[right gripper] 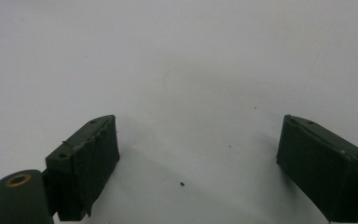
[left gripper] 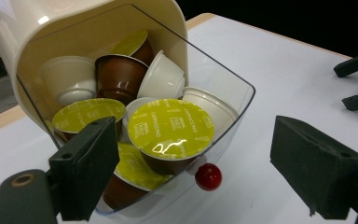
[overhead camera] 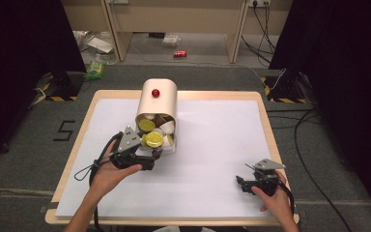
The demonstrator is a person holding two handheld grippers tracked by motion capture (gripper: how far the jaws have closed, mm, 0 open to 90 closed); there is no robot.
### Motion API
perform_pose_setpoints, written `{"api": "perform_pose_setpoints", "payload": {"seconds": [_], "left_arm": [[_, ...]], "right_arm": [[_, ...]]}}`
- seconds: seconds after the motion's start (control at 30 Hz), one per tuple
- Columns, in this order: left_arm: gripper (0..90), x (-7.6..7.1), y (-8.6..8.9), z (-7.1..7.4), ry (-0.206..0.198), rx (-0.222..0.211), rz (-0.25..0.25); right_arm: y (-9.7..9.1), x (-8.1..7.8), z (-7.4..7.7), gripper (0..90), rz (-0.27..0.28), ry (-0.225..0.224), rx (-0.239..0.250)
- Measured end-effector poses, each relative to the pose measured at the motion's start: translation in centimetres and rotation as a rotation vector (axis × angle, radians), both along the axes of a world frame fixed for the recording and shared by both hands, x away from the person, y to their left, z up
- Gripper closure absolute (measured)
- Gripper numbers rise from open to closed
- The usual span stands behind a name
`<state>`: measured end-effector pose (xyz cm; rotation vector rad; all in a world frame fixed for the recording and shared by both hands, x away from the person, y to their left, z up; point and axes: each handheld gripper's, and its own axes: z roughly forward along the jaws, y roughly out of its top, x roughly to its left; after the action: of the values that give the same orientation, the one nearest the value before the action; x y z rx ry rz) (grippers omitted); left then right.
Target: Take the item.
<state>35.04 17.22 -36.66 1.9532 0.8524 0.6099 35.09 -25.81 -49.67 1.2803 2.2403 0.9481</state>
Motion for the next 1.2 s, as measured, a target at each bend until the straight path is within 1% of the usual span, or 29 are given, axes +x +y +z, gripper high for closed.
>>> {"api": "perform_pose_setpoints", "payload": {"seconds": [0.23, 0.37, 0.67, 0.87, 0.9, 1.1, 1.2], "left_arm": [[17.0, 1.1, -0.4, 0.4, 0.004, -0.005, 0.011], [19.0, 1.7, -0.6, 0.5, 0.016, 0.0, 0.016], [22.8, 3.0, -1.1, 0.3, 0.053, 0.014, 0.023], [29.5, 3.6, -0.9, 0.2, 0.081, 0.033, 0.024], [30.2, 3.6, -0.9, 0.1, 0.084, 0.028, 0.024], [31.2, 4.0, -1.0, 0.1, 0.111, 0.03, 0.023], [31.9, 4.4, -1.0, -0.2, 0.133, 0.027, 0.024]], "right_arm": [[0.0, 0.0, 0.0, 13.2, 0.0, 0.0, 0.0], [0.0, 0.0, 0.0, 13.2, 0.0, 0.001, 0.0], [0.0, 0.0, 0.0, 13.2, 0.0, 0.001, 0.0], [0.0, 0.0, 0.0, 13.2, 0.0, 0.001, 0.0], [0.0, 0.0, 0.0, 13.2, 0.0, 0.001, 0.001], [0.0, 0.0, 0.0, 13.2, 0.0, 0.0, 0.001], [0.0, 0.0, 0.0, 13.2, 0.0, 0.001, 0.0]]}}
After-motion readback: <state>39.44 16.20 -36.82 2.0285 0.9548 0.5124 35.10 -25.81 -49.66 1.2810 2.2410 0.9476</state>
